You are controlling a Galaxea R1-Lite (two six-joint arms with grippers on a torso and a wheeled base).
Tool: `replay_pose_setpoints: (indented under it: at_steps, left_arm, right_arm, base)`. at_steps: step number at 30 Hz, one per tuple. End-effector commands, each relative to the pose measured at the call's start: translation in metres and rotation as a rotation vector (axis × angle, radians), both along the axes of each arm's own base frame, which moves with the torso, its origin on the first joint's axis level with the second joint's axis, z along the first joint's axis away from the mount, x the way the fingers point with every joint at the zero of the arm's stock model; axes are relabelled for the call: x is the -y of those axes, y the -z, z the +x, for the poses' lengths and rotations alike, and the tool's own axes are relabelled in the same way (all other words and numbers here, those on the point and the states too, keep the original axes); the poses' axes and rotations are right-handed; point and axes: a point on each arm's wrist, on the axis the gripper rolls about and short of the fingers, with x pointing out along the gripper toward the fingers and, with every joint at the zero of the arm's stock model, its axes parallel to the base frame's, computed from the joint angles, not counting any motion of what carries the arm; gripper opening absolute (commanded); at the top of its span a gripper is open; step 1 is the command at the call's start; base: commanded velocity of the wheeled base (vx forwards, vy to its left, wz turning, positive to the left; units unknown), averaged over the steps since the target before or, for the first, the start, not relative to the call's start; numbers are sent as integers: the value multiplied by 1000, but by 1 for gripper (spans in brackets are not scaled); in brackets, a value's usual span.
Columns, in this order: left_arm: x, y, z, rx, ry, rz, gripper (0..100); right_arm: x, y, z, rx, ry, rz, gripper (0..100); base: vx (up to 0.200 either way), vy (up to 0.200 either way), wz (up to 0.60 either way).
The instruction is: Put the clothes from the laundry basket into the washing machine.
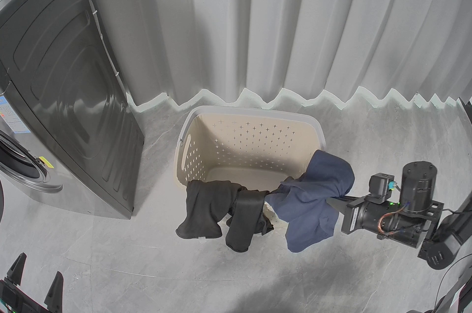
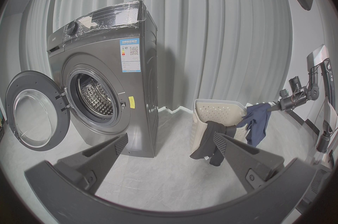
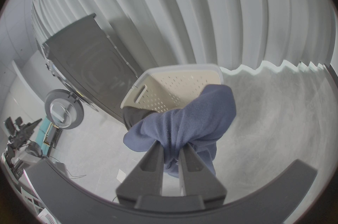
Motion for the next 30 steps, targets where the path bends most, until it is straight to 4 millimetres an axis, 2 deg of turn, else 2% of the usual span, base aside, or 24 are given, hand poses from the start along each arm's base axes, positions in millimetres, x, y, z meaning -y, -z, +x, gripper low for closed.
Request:
replay_pose_setpoints:
  at_steps: [1,2,6,8,15,18,21,25,30]
  left_arm:
    - [0,5,0,2,0,2,100]
    - [0,5,0,2,3,2,100]
    - [0,4,0,3,0,0,100]
    - [0,4,0,3,0,0,100]
    - [0,4,0,4,5,2,100]
    - [0,4,0,4,3,2,100]
    - [0,4,0,4,3,3,100]
    - [0,4,0,4,3,3,100]
    - [0,4,0,4,3,5,100]
  right_arm:
    - [12,-57,-57,214,-83,123,0]
    - [13,-58,-57,215,-81,124,0]
    - [21,-84,-69,369,-104,114,0]
    - [22,-82,-73,373,-111,101,0]
    - [23,-90,-70,423,-92,100,0]
    - [27,-111,-67,510,-59,129,0]
    - [31,-116,-67,536,-37,127,0]
    - [45,-123,-82,598,-5,145,0]
    - [61,-123,-104,641,21,176,0]
  base:
    - [0,0,0]
    - [0,0,0]
    - [0,0,0]
    - [0,0,0]
    - [0,0,0]
    - [0,0,0]
    - [0,0,0]
    - [0,0,0]
    - [-200,0,0]
